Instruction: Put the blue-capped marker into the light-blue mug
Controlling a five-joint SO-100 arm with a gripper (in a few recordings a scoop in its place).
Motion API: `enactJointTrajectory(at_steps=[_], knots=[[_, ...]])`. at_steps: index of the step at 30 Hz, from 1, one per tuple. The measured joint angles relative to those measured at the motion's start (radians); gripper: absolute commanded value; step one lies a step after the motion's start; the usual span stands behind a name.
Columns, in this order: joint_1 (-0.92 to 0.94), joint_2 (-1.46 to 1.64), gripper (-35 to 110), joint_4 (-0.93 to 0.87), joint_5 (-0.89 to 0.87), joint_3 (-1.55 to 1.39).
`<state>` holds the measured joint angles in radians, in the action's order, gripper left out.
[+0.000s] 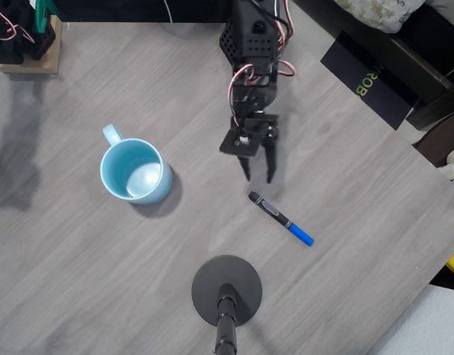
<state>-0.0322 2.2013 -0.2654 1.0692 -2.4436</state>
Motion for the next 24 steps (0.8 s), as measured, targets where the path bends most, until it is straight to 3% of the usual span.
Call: enactJointTrajectory(at_steps=[8,24], knots=[[-0.064,-0.250,18,-0.207,-0.232,0.328],[-0.095,-0.560,17,-0.249,-0.942,0.492]])
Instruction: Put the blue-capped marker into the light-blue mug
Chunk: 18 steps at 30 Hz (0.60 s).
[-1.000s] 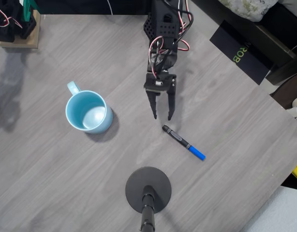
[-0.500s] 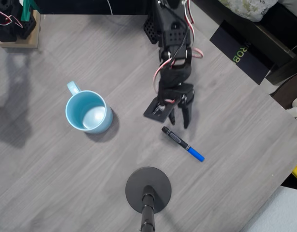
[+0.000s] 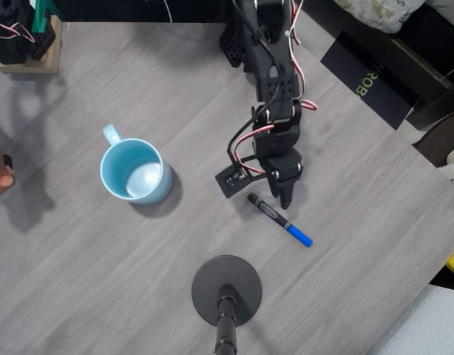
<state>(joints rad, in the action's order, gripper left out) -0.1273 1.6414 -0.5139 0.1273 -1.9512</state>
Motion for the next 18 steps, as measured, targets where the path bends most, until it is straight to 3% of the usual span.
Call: enactJointTrajectory(at_steps=[4,9,18], knots=[[0.049,-0.081,19,-0.046,-0.126,0.072],[0.094,-0.299,19,-0.281,-0.293,0.324],[0.097,-0.430,20,-0.364,-0.336,0.483]])
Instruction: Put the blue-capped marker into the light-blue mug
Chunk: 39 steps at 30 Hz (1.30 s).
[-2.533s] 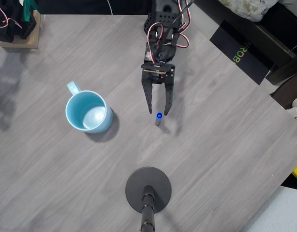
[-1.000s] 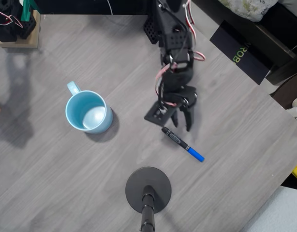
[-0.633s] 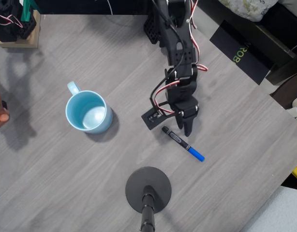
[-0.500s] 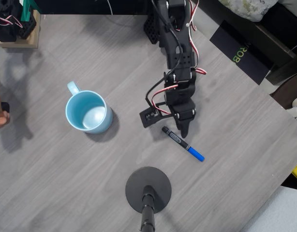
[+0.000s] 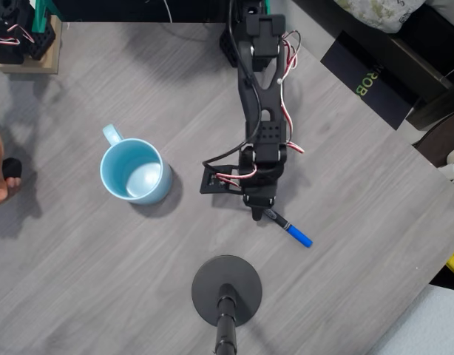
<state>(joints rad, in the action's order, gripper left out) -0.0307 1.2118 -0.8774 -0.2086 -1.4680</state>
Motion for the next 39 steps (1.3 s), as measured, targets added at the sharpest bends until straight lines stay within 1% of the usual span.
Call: enactJointTrajectory(at_steps=[8,14,25,28,33,36,39], knots=[[-0.043,0.000,20,-0.057,-0.049,0.002],[-0.078,0.000,20,-0.063,-0.074,0.002],[-0.069,-0.078,19,-0.061,-0.080,0.032],[-0.057,-0.109,16,-0.061,-0.081,0.064],[-0.048,-0.150,1,-0.060,-0.075,0.109],[-0.049,-0.161,0,-0.063,-0.044,0.124],[-0.051,-0.209,0,-0.109,-0.006,0.193]])
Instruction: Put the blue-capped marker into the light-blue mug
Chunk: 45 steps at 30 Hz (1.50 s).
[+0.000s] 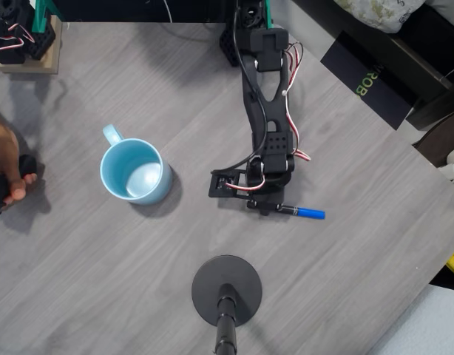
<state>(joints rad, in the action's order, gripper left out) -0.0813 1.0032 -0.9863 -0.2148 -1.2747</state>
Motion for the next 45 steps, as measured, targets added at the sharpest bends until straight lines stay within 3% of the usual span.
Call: enactJointTrajectory(at_steps=[18,34,45], knots=[[0.009,0.092,0,-0.064,0.014,0.018],[0.199,0.689,0,-0.209,-0.239,0.015],[0.419,0.772,0,-0.252,-0.270,0.014]])
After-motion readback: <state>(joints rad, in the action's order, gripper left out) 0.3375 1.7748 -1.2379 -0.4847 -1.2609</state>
